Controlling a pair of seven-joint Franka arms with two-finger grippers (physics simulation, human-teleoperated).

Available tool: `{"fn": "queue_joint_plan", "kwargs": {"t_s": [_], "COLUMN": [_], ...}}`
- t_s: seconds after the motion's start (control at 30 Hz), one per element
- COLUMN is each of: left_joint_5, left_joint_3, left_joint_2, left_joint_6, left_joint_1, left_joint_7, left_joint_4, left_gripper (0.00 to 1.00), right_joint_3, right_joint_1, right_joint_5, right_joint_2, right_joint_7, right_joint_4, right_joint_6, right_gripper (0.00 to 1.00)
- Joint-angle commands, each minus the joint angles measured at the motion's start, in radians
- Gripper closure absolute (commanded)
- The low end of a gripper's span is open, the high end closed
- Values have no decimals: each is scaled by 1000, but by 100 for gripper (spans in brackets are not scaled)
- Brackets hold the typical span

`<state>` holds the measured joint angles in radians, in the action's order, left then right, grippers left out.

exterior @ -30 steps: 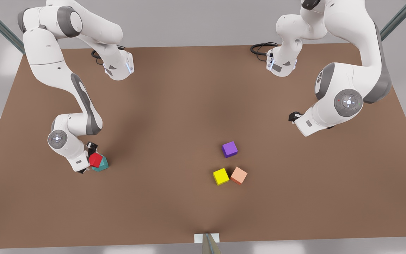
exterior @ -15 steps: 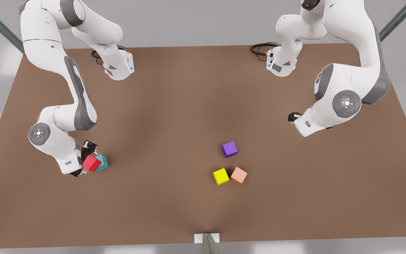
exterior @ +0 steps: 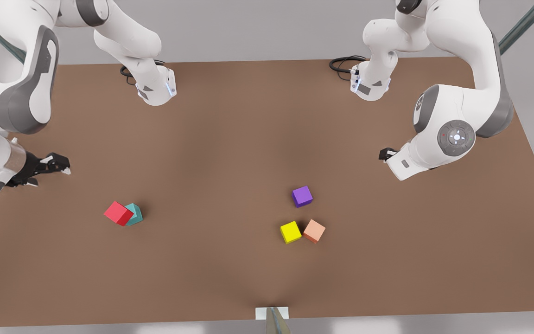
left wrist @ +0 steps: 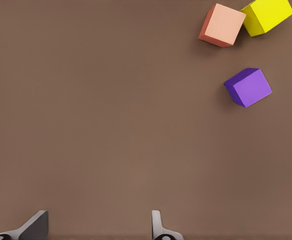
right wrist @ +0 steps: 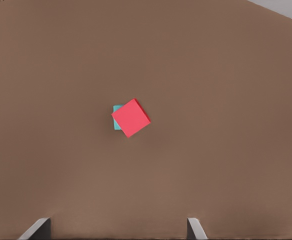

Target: Pick up red wooden cube and pass to hand red wooden cube and place in blue wooden cube

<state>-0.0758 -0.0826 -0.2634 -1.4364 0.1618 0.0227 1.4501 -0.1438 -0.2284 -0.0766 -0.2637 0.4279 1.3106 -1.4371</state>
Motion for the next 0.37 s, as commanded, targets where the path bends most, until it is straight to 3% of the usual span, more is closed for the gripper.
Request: {"fn": "queue_joint_plan", "kwargs": {"t_s": [0.0,0.07,0.33], "left_joint_5": [1,-1,2], "left_joint_3": [0,0,0], "left_joint_2": [1,1,1], "left_joint_6": [2,2,11], "left_joint_1": [1,2,7], "left_joint_7": [0,0,-3], "left_joint_4": [0,0,0], "left_gripper": [0,0,0], "right_joint_3": [7,104,108], "right_joint_1": [1,80,80], "right_joint_5": [3,36,50], "right_joint_2": [4,179,158], "right_joint_7": [-558,-557,-557], "right_joint_4": [-5,242,214], "right_joint_6": [118,-22,-23], "right_gripper": [0,0,0]}}
